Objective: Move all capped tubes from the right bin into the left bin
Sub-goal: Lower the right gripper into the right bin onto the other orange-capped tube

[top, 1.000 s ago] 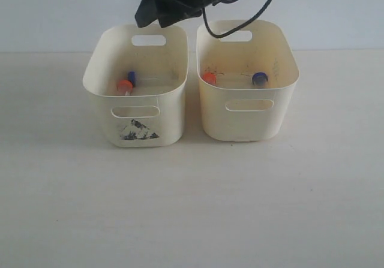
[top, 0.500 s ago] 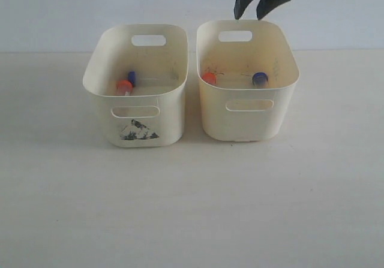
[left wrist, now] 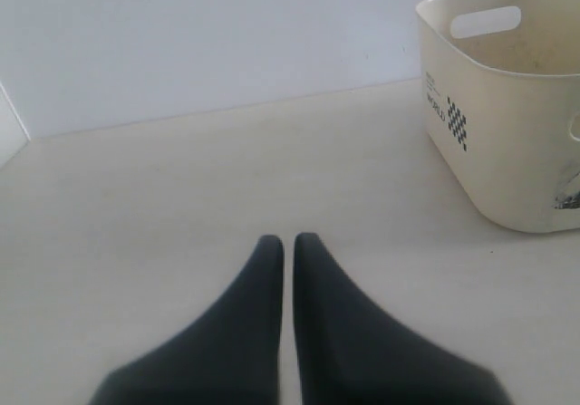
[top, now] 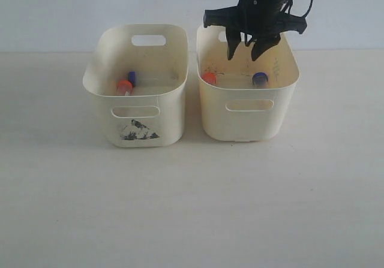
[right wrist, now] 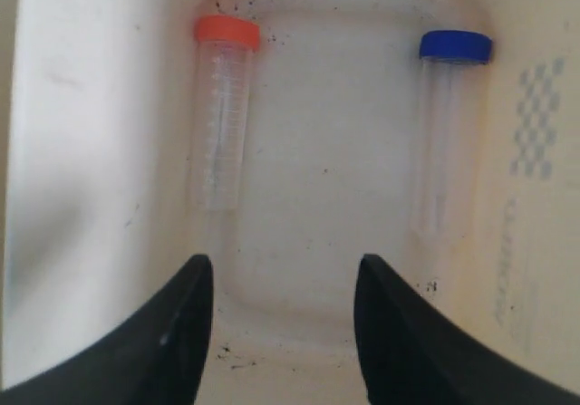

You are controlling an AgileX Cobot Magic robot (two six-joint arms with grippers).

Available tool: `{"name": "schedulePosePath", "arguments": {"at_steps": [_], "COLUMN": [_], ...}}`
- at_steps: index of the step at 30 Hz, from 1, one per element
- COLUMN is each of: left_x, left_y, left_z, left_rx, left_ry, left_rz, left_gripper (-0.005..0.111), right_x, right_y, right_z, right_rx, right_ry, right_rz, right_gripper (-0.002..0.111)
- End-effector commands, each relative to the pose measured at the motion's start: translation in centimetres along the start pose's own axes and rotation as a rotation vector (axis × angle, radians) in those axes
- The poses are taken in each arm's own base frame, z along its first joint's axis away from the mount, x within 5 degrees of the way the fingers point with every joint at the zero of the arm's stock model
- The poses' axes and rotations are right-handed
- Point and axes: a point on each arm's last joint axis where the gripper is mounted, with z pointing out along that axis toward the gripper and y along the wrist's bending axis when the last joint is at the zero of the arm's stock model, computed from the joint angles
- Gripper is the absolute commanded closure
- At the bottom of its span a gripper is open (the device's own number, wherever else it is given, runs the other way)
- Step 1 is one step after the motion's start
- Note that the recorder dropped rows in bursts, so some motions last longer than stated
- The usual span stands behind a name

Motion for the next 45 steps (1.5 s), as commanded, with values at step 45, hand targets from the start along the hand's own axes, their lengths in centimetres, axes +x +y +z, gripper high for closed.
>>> {"name": "schedulePosePath", "arguments": {"at_steps": [45], "left_x": [-0.3], "left_y": [0.0], "left_z": [-0.1], "left_rx": [-0.001], "left_ry": [-0.021], "left_rz": [-0.013], "left_gripper": [0.102], "right_x": [-2.7], "right_y": [-3.1], "right_z": [12.1], "right_rx": [-0.391], "right_ry": [-0.116], "right_rz": [0.085], "right_gripper": [0.061]}}
